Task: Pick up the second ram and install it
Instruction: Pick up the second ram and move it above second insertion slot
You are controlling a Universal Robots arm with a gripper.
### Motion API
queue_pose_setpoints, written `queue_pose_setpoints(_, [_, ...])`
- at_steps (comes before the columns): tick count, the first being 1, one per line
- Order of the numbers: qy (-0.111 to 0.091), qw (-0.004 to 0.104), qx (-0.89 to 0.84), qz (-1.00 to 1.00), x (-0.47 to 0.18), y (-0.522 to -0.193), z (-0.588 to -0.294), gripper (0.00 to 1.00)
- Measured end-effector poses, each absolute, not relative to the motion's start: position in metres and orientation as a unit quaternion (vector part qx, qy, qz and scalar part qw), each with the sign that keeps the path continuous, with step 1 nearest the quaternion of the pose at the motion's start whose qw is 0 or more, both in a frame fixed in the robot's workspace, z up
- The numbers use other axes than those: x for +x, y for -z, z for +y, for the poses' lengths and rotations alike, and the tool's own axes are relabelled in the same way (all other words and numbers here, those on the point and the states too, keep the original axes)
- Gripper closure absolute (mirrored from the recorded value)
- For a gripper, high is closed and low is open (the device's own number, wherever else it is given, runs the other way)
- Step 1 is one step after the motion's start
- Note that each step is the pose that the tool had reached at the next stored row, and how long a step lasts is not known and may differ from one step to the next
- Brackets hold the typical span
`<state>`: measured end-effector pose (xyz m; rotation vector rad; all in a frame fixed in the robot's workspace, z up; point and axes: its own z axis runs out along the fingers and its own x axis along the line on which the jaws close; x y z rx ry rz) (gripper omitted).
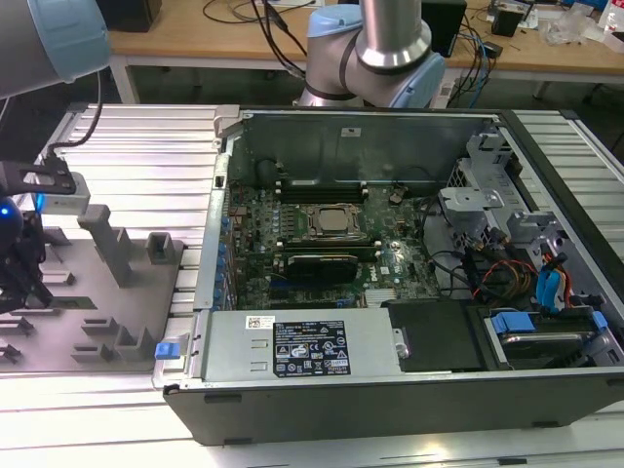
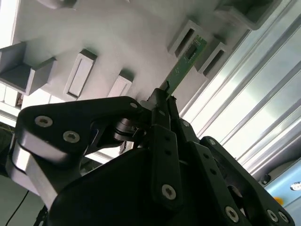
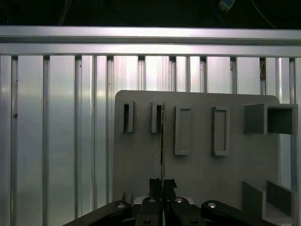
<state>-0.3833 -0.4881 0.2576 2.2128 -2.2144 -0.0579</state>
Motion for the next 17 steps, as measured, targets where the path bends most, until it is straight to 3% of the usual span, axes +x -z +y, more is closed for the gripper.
queue_pose_setpoints(17, [0.016,0.01,0.707,-0.707,-0.382,-0.296,-0.486,0.87])
